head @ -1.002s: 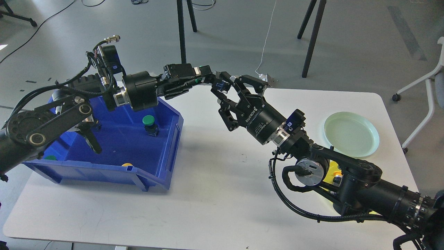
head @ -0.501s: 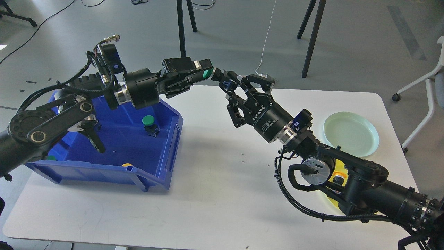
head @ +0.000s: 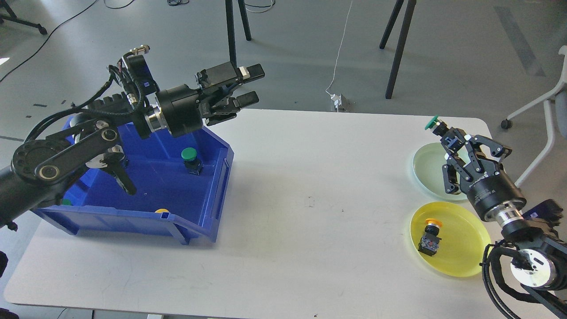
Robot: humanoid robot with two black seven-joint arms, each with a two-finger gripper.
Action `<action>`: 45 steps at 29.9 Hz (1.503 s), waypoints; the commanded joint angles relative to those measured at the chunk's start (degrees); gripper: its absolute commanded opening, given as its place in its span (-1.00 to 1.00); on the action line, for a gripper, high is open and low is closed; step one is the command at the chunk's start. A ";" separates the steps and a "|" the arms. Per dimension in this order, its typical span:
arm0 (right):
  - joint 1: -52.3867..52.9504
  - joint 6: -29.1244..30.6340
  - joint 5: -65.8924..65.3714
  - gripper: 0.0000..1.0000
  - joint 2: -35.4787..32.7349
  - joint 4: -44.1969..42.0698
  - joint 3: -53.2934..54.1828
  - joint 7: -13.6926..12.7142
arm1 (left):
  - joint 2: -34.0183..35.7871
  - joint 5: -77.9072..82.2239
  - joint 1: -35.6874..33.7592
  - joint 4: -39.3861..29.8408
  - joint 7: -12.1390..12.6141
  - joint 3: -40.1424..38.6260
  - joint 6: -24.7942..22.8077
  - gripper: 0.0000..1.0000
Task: Pass button and place on color plate
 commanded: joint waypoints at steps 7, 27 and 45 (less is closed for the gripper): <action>3.47 -18.31 4.10 -0.98 4.37 -10.64 0.12 -9.09 | 0.01 0.01 0.02 0.06 0.02 0.00 -0.01 0.89; 10.86 -19.54 4.10 0.21 11.59 -17.86 0.03 -13.93 | 0.01 -0.17 0.02 -0.02 0.02 0.00 -0.01 0.89; 23.24 -8.05 1.29 0.90 3.43 3.67 -0.15 -13.32 | 8.08 -25.45 2.65 0.85 0.02 -4.04 -0.01 0.95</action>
